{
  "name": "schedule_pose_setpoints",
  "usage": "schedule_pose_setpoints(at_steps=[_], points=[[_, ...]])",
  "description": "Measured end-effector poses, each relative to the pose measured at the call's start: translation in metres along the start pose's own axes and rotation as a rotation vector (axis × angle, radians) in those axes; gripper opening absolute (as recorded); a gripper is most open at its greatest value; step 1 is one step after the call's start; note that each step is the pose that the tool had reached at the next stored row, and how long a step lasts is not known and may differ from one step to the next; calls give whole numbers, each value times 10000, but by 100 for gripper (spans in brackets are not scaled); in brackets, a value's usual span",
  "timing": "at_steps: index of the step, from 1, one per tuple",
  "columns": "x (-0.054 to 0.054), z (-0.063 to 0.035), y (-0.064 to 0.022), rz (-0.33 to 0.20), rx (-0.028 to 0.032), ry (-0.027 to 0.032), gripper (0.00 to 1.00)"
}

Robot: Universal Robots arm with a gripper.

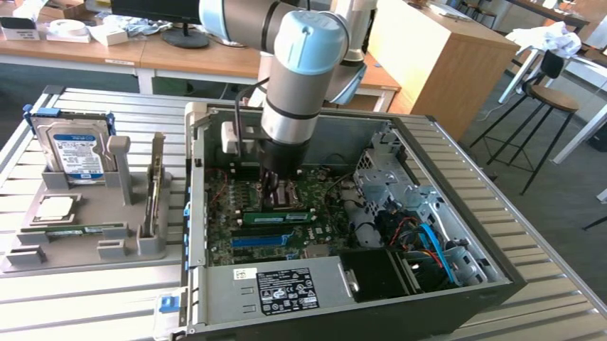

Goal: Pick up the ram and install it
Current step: 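Press down the ram until it locks into place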

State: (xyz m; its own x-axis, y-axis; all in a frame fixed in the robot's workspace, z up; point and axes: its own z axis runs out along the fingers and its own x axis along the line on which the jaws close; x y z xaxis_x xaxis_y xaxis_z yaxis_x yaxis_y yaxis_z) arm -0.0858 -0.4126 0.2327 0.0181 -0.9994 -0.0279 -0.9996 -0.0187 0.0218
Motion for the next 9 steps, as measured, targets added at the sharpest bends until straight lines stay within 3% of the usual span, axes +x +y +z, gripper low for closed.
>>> schedule_pose_setpoints(at_steps=[9], points=[[0,17,-1,0,0,0,10]])
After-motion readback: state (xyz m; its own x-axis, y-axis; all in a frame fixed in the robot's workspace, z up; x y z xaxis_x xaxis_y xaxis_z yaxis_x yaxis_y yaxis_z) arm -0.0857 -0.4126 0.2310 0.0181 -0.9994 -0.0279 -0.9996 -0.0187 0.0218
